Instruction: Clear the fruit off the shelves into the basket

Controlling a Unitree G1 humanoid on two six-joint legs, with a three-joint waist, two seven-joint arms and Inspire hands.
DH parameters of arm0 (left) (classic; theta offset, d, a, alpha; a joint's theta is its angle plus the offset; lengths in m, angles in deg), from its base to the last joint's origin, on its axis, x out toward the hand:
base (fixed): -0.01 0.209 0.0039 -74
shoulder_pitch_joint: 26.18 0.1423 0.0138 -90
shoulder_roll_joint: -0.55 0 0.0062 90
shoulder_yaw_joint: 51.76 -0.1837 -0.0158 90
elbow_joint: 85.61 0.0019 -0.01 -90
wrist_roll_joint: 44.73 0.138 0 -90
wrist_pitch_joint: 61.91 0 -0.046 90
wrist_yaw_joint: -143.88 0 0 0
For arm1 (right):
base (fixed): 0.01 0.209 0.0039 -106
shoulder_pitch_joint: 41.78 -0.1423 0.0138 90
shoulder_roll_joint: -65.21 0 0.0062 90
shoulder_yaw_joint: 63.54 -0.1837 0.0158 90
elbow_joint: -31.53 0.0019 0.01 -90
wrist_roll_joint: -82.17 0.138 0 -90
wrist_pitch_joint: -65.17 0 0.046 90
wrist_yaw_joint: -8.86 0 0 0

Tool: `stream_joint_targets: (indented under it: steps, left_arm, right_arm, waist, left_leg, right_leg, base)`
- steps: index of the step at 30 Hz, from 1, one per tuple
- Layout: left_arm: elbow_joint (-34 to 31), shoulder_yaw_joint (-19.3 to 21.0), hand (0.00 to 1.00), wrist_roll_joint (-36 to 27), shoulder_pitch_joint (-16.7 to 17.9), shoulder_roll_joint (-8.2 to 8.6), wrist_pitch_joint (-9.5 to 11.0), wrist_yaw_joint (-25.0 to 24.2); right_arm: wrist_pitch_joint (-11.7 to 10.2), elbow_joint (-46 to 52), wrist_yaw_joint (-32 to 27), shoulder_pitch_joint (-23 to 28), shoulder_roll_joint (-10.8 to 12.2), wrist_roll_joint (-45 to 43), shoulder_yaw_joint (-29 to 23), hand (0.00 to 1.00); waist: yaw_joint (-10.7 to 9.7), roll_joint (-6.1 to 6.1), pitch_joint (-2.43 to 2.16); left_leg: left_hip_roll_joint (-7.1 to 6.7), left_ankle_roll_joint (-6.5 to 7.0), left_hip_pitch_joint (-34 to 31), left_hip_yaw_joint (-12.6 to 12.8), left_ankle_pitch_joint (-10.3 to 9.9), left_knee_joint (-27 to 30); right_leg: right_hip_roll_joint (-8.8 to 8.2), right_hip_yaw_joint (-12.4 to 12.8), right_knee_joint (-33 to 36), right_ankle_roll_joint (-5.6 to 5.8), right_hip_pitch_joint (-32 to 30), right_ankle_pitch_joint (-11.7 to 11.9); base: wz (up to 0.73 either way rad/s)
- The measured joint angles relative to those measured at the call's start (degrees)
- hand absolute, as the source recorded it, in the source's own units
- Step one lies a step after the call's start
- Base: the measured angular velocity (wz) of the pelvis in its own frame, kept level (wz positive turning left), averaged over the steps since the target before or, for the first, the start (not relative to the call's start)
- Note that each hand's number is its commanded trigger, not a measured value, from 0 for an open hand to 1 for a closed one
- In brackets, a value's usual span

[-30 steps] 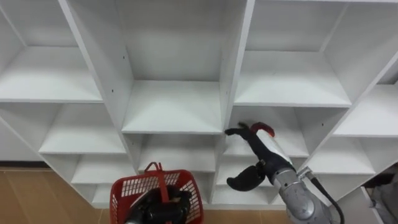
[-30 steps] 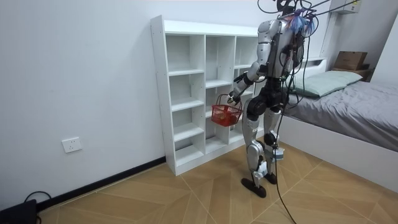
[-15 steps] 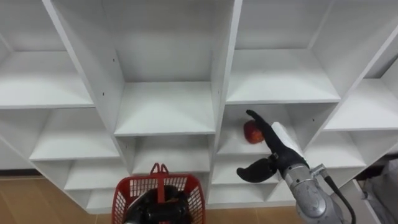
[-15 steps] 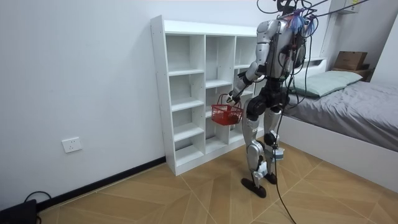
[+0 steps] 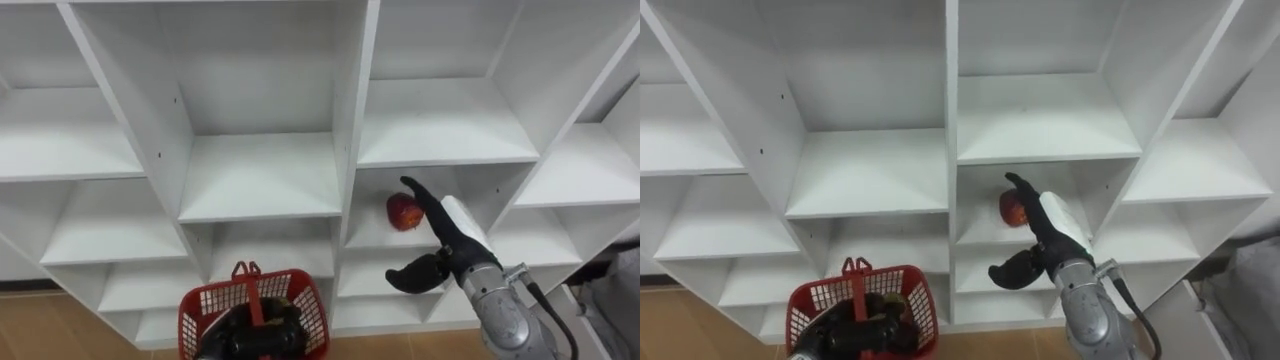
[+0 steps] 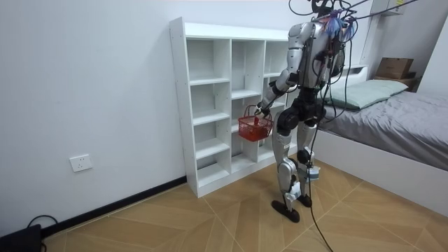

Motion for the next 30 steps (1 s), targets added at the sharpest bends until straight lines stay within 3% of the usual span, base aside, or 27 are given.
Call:
stream_joint_targets:
  steps: [10, 14, 16, 19, 23, 30]
  left_arm:
    - [0.5, -0.4, 1.0, 0.1, 0.3, 0.29, 0.0, 0.0]
    - [0.5, -0.5, 1.0, 0.1, 0.7, 0.15, 0.0, 0.0]
    - [1.1, -0.6, 1.0, 0.0, 0.7, 0.27, 0.2, 0.0]
    - [4.3, -0.5, 1.0, 0.1, -0.9, 0.43, 1.4, 0.0]
    - [7.4, -0.6, 1.0, 0.1, -2.8, 0.97, 1.7, 0.0]
    - [7.4, -1.8, 1.0, 0.2, -4.5, 0.94, 1.7, -0.1]
  right_arm:
    - [0.0, 0.0, -2.0, -0.1, -0.1, 0.1, -1.9, 0.0]
    - [-0.1, -0.1, -3.4, -0.3, 0.0, 1.5, -1.4, 0.0]
    - [-0.6, -1.5, -4.7, -1.2, 0.0, 2.1, -1.3, 0.0]
    - [-1.5, -8.4, -7.7, -6.5, 0.1, 2.6, -1.4, 0.0]
    - [-2.0, -14.6, -10.9, -13.0, 0.3, 3.4, -1.4, 0.0]
    - [-2.0, -17.7, -12.8, -15.4, 0.5, 3.9, -1.3, 0.0]
  waist:
    - [1.5, -1.11, 0.41]
    - [1.9, -1.75, -0.14]
    - [1.9, -1.88, -0.07]
    - [1.7, -2.39, -0.32]
    - [1.6, -2.84, 0.03]
    - [3.0, -3.78, 0.62]
  left_leg:
    - [0.14, -0.06, -0.1, 0.1, 0.0, -0.2]
    - [0.18, -0.07, -1.9, 0.1, 0.0, 0.0]
    - [0.17, -0.06, -2.2, 0.0, 0.0, 0.1]
    - [0.16, -0.05, -5.2, 0.0, 0.0, 1.1]
    - [0.38, -0.06, -8.5, 0.1, 0.0, 2.1]
    - [0.54, -0.1, -12.0, -0.6, 0.0, 3.0]
  right_leg:
    - [0.38, 0.9, -0.1, -0.02, -0.2, 0.0]
    - [0.36, 0.7, 0.0, -0.1, -1.9, 0.1]
    - [0.29, 0.4, 0.0, -0.11, -2.1, 0.2]
    - [0.17, 0.4, 0.6, -0.14, -4.6, 0.4]
    - [0.25, 0.3, 0.9, -0.35, -7.4, 0.9]
    - [0.26, -0.4, 1.0, -0.57, -10.3, 1.0]
  base:
    - [-0.03]
    - [0.0]
    - [0.0]
    - [0.0]
    - [-0.01]
    - [0.04]
